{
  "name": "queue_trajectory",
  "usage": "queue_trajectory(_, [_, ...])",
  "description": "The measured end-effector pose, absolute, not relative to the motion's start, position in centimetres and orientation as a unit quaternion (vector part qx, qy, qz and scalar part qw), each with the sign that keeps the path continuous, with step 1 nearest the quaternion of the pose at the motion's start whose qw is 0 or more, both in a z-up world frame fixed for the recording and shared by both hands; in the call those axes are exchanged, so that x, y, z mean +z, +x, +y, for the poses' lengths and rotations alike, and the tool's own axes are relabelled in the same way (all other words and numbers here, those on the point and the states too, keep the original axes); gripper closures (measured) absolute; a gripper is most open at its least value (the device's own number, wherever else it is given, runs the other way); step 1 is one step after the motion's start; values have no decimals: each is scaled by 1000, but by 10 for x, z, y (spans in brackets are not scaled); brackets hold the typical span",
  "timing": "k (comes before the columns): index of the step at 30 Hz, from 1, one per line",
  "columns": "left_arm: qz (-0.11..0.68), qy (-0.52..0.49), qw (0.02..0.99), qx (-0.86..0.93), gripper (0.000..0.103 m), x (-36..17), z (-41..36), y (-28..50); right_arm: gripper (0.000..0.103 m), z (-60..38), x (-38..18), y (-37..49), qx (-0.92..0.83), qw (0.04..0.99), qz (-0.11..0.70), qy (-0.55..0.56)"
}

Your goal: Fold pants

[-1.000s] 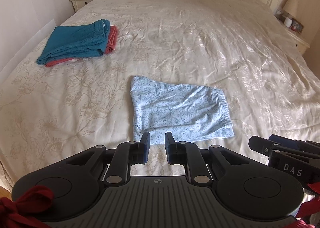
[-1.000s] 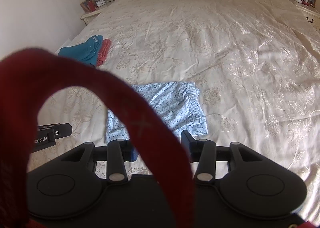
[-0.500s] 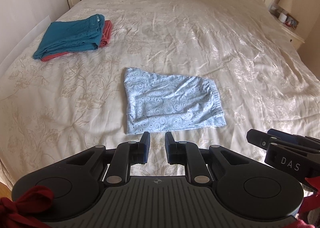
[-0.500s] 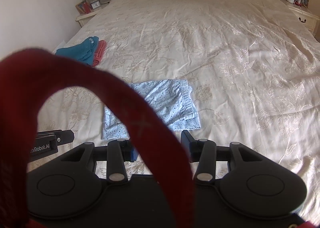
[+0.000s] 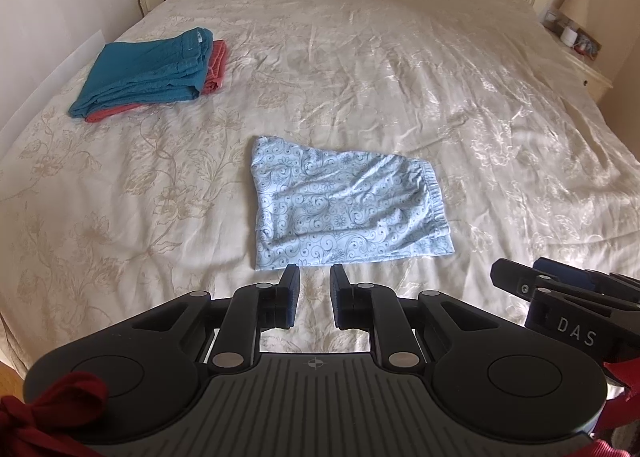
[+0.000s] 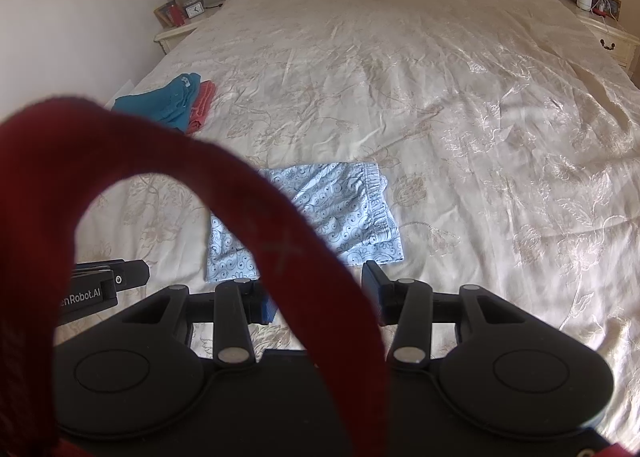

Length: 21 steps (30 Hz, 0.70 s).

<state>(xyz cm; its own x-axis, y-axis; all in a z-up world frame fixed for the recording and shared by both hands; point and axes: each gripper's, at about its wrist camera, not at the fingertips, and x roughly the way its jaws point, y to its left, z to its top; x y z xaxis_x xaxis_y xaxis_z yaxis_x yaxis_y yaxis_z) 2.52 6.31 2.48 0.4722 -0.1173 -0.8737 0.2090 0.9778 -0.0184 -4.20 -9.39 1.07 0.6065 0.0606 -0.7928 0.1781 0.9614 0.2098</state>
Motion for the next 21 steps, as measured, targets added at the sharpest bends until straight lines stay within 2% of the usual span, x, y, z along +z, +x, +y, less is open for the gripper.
queue_trajectory(21, [500,22,864,-62,86,19,62,36,50,-98,3,-30,-27,881,453,135])
